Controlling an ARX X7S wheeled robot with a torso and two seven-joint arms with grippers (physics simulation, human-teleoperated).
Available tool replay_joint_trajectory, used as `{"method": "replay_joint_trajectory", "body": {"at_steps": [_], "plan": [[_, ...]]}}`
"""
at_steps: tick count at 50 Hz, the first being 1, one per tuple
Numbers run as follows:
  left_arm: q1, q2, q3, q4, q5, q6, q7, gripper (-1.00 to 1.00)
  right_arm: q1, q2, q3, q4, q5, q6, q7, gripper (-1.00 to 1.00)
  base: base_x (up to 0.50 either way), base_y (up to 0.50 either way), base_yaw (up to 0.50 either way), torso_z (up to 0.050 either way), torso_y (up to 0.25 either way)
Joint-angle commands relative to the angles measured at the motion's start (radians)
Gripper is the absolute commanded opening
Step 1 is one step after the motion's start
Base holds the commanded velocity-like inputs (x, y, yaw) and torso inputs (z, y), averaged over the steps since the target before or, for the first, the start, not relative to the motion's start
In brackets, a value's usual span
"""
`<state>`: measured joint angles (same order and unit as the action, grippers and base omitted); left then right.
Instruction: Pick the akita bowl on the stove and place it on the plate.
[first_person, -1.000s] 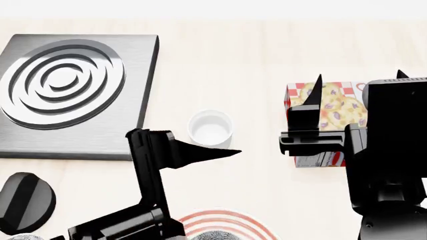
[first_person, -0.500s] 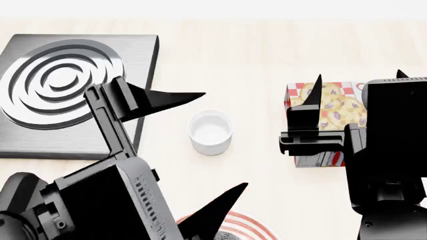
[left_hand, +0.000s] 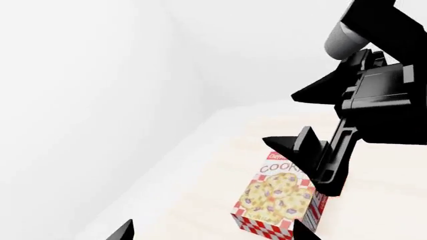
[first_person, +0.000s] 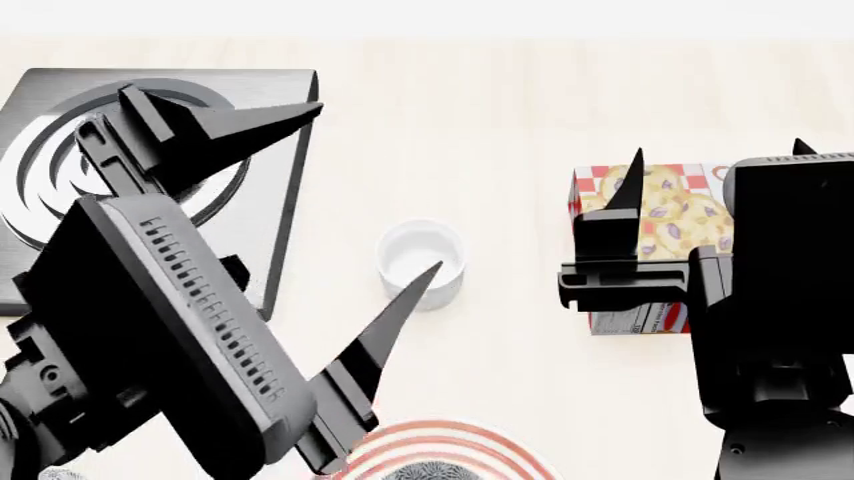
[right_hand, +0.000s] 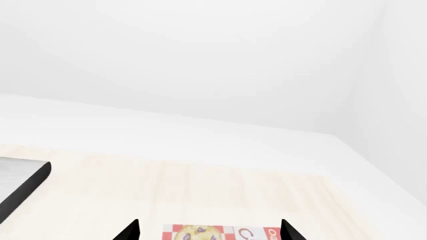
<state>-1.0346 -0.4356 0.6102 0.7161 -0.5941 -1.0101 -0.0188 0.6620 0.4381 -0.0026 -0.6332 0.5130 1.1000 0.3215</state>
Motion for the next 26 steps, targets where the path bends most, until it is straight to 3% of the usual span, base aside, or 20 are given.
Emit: {"method": "replay_joint_trajectory", "body": {"at_steps": [1,26], "plan": [[0.02,0.029,-0.14,-0.006,-0.072,-0.012,-0.006,1.0,0.004,-0.017,0.024,0.003,-0.009,0.0,-0.015,1.0,0.0,0.0,0.0,0.0,0.0],[0.043,0.033,-0.273,-0.003,-0.156,-0.016,-0.05,1.0,0.001,-0.013,0.021,0.011,-0.006,-0.012,-0.011,1.0,0.0,0.0,0.0,0.0,0.0]]}}
